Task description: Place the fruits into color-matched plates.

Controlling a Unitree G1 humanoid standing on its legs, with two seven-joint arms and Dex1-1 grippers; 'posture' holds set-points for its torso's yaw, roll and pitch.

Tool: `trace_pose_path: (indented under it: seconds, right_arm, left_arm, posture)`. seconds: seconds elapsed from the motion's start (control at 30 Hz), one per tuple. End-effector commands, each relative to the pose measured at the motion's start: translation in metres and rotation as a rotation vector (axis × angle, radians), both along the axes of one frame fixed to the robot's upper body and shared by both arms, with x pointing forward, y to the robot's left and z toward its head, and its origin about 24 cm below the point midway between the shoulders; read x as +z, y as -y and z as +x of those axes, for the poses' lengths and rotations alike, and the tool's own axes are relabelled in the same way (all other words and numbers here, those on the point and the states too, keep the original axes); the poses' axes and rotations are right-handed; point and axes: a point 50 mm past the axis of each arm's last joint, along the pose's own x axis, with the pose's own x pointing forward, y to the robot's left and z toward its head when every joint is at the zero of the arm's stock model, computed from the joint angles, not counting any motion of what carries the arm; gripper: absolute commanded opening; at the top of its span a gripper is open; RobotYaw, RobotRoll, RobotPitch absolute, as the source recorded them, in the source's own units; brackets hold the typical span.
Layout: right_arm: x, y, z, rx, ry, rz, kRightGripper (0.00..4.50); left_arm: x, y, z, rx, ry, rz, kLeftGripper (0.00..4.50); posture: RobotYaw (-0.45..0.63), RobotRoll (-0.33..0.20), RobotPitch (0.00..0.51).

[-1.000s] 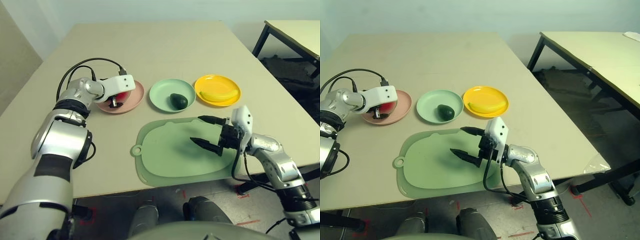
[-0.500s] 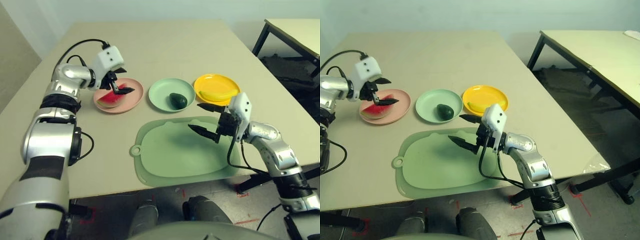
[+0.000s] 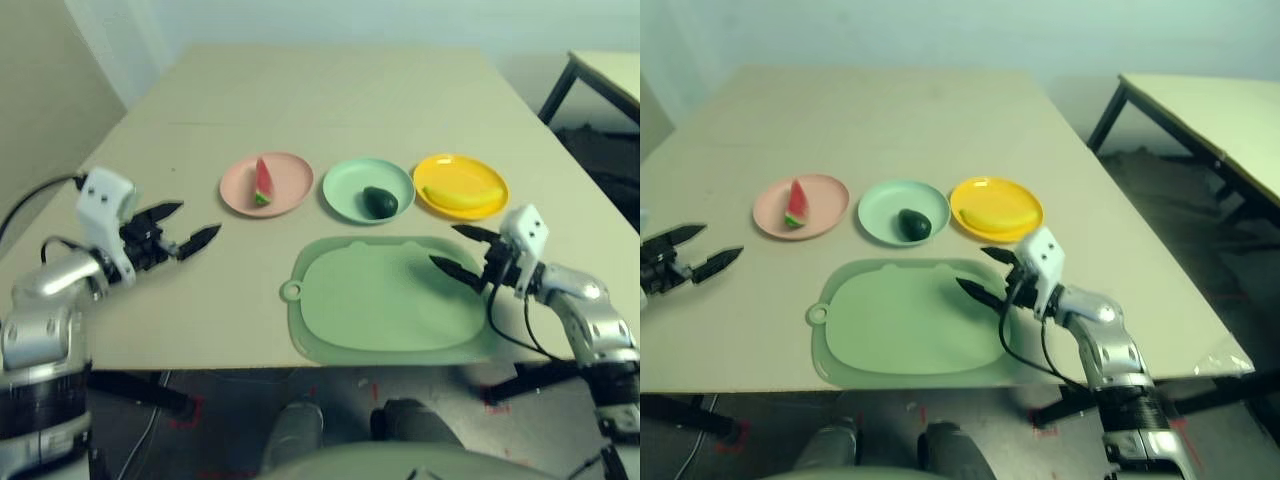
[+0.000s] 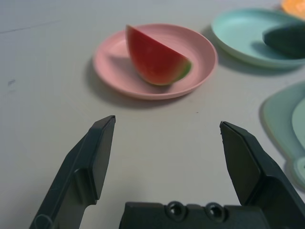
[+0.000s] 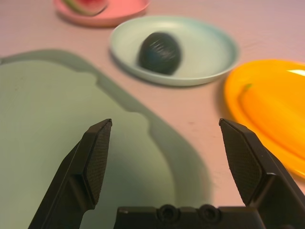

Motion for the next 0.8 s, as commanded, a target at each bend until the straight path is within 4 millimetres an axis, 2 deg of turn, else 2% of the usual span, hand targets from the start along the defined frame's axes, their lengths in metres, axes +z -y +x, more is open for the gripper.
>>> trace_pose_path:
  seconds: [0.03,0.17,0.37,0.47,0.6,0.8]
  right_arm:
    - [-0.005,0.03,-0.007,-0.165,0.01,0.06,4.5]
    - [-0.011,0.055,-0.012,-0.304,0.011,0.084,4.5]
    - [-0.029,0.085,-0.018,-0.469,-0.025,0.072,4.5]
    - [-0.036,0.09,-0.016,-0.516,-0.026,0.062,4.5]
    - [-0.04,0.094,-0.012,-0.563,-0.003,0.035,4.5]
    - [-0.032,0.106,-0.001,-0.611,0.028,0.012,4.5]
  left_arm:
    - [-0.01,0.004,-0.007,0.06,0.037,-0.043,4.46]
    - [-0.028,0.008,-0.01,0.108,0.036,-0.088,4.46]
    - [-0.054,0.001,-0.011,0.193,0.03,-0.109,4.46]
    - [-0.064,-0.006,-0.008,0.271,0.053,-0.181,4.46]
    - [-0.074,-0.016,-0.004,0.31,0.047,-0.157,4.46]
    - [-0.07,-0.02,-0.003,0.279,0.052,-0.105,4.46]
  posture:
    - [0.09,0.0,0.066]
    - [0.08,0.0,0.07]
    - [0.06,0.0,0.07]
    - [0.06,0.0,0.066]
    - [0.04,0.0,0.058]
    - [0.05,0.0,0.063]
